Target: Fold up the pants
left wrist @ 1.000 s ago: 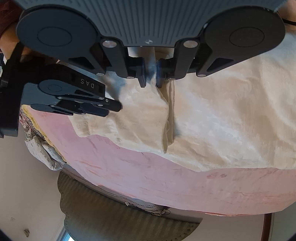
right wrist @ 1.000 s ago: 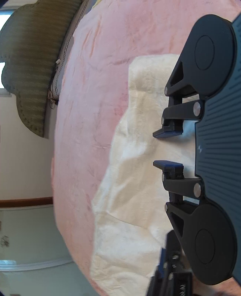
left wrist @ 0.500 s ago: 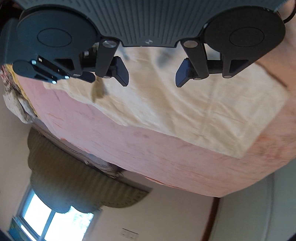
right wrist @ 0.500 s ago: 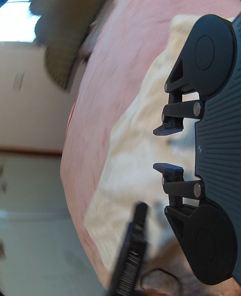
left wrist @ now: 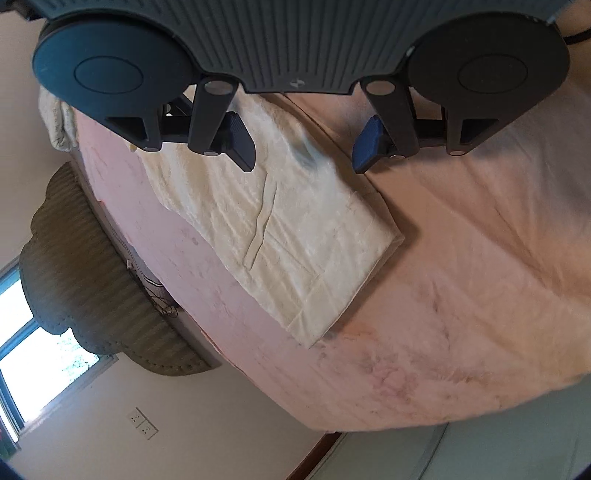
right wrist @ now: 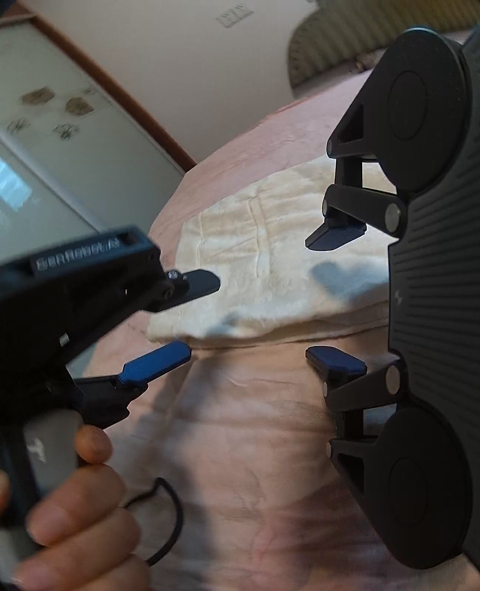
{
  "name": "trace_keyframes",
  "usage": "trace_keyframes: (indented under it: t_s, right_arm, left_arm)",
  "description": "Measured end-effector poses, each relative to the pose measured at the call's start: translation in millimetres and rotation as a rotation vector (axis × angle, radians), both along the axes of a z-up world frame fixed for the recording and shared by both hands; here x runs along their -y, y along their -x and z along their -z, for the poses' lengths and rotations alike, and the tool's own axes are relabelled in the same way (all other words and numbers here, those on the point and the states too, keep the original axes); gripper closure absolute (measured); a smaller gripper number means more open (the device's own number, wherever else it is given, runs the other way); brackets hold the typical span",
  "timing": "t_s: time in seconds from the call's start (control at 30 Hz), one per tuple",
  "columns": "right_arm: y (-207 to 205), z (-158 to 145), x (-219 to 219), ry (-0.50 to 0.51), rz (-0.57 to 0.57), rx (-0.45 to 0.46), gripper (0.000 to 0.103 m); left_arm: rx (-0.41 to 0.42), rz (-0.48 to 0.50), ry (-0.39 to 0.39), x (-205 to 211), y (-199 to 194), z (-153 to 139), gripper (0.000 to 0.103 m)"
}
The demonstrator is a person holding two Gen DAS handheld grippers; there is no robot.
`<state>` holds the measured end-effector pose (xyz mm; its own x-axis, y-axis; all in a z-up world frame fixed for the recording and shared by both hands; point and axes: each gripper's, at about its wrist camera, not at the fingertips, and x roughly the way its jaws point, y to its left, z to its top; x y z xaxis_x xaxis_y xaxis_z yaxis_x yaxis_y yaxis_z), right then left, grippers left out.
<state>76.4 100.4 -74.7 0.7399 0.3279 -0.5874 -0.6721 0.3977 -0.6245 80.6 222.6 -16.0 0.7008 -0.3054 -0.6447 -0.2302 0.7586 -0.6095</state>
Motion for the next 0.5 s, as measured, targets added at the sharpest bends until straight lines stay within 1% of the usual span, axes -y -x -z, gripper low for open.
trace_keyframes:
  t_s: [0.03, 0.13, 0.17, 0.23, 0.3, 0.33, 0.37, 0.4, 0.47, 0.5]
  right_arm:
    - [-0.1, 2.4, -4.2, 0.018, -0.003, 0.027, 0.047]
    - [-2.8, 9.4, -14.8, 0.063, -0.008, 0.09, 0.048]
    - [-2.7, 11.7, -18.8, 0.081, -0.014, 0.116, 0.048]
    - [-6.4, 15.5, -27.4, 0.104, -0.034, 0.15, 0.05]
    - [-11.4, 17.6, -33.9, 0.111, -0.052, 0.142, 0.071]
    - [-13.5, 17.7, -35.9, 0.103, -0.059, 0.134, 0.075]
    - [-15.3, 14.8, -35.7, 0.075, -0.058, 0.133, 0.078]
    - [-18.0, 9.0, -33.3, 0.034, -0.045, 0.125, 0.078]
    - [-29.0, -12.5, -21.2, -0.101, 0.012, 0.069, 0.078]
    - [-36.6, -24.0, -13.4, -0.171, 0.046, 0.035, 0.078]
  left_arm:
    - [-0.006, -0.003, 0.049, -3.4, -2.4, 4.9, 0.042]
    - [-0.01, -0.007, 0.207, -12.5, -10.5, 21.2, 0.03]
    - [-0.013, -0.014, 0.26, -15.3, -14.2, 26.2, 0.03]
    - [-0.021, -0.018, 0.321, -17.7, -20.8, 31.9, 0.029]
    - [-0.038, -0.018, 0.35, -19.3, -25.5, 33.6, 0.028]
    - [-0.037, -0.009, 0.353, -19.5, -26.2, 32.5, 0.028]
    - [-0.034, 0.002, 0.352, -19.7, -26.5, 31.9, 0.028]
    - [-0.032, 0.008, 0.352, -20.2, -26.3, 31.9, 0.027]
    - [-0.041, 0.004, 0.368, -22.5, -30.8, 36.4, 0.027]
    - [-0.048, -0.004, 0.387, -25.0, -34.3, 39.6, 0.024]
